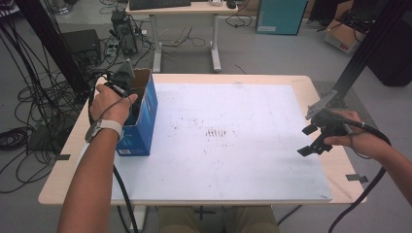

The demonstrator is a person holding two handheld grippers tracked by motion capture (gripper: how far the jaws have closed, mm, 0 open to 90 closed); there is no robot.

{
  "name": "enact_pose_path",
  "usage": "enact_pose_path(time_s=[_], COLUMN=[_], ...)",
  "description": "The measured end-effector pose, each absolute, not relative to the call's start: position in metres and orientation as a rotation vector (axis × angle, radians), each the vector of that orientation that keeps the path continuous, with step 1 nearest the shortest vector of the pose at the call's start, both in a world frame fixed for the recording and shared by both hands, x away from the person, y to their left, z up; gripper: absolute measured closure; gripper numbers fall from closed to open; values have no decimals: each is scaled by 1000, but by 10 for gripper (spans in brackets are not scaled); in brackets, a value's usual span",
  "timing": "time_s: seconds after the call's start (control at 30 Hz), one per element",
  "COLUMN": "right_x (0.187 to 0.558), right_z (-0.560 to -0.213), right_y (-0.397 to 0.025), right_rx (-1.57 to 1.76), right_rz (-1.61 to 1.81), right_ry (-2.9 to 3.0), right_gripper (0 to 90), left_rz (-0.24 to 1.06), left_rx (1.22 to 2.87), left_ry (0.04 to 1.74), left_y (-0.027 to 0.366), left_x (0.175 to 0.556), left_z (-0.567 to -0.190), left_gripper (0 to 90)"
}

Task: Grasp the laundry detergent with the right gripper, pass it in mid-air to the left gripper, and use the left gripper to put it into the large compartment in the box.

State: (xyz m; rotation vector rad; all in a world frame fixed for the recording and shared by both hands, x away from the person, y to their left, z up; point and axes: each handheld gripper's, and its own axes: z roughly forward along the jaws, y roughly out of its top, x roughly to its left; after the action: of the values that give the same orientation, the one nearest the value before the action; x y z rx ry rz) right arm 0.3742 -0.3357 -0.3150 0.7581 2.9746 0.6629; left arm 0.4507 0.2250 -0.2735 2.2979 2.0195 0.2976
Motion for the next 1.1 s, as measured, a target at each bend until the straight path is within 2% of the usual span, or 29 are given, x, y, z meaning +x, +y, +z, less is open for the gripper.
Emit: enact_pose_path(time_s=[1.1], right_x=[372], right_z=[-319], right_y=[-336], right_rx=[786], right_rz=[674], right_ry=[2974], right_gripper=[79], left_rz=[297], left_rx=[2295], left_ry=[2018], left_y=[226], left_x=[450], left_z=[-274], left_gripper=[372])
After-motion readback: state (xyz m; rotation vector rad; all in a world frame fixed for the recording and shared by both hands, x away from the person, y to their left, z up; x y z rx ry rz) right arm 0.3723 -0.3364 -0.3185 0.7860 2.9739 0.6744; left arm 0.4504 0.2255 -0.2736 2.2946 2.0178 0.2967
